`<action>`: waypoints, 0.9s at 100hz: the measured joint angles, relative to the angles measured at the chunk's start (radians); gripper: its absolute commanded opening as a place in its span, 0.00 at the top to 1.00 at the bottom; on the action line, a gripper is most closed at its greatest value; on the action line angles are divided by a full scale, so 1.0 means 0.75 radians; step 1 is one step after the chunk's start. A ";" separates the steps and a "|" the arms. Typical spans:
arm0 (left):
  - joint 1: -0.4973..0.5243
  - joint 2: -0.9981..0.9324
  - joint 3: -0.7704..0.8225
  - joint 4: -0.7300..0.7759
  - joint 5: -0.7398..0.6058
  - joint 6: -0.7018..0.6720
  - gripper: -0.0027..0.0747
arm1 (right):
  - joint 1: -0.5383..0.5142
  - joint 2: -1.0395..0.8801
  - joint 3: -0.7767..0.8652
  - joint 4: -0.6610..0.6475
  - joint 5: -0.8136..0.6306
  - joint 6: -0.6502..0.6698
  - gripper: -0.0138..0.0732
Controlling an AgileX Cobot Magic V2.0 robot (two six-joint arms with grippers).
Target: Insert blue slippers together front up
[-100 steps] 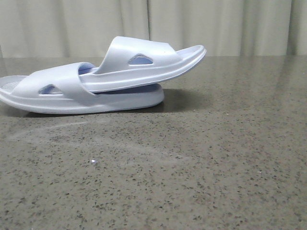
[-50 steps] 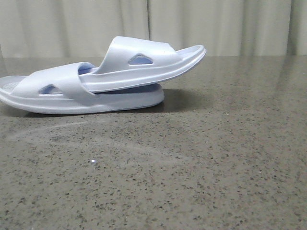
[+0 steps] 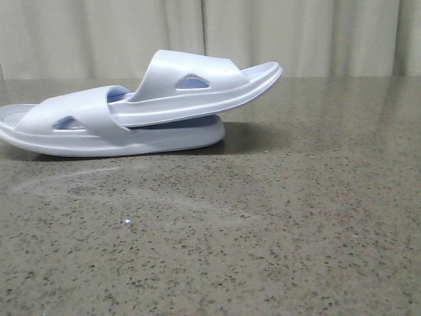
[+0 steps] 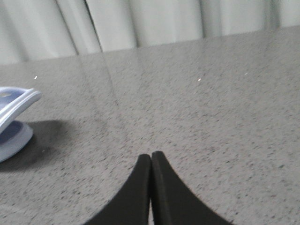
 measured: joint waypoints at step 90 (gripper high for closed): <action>0.000 0.000 0.000 0.000 0.001 0.000 0.95 | -0.466 -0.652 0.174 -1.331 0.584 0.886 0.93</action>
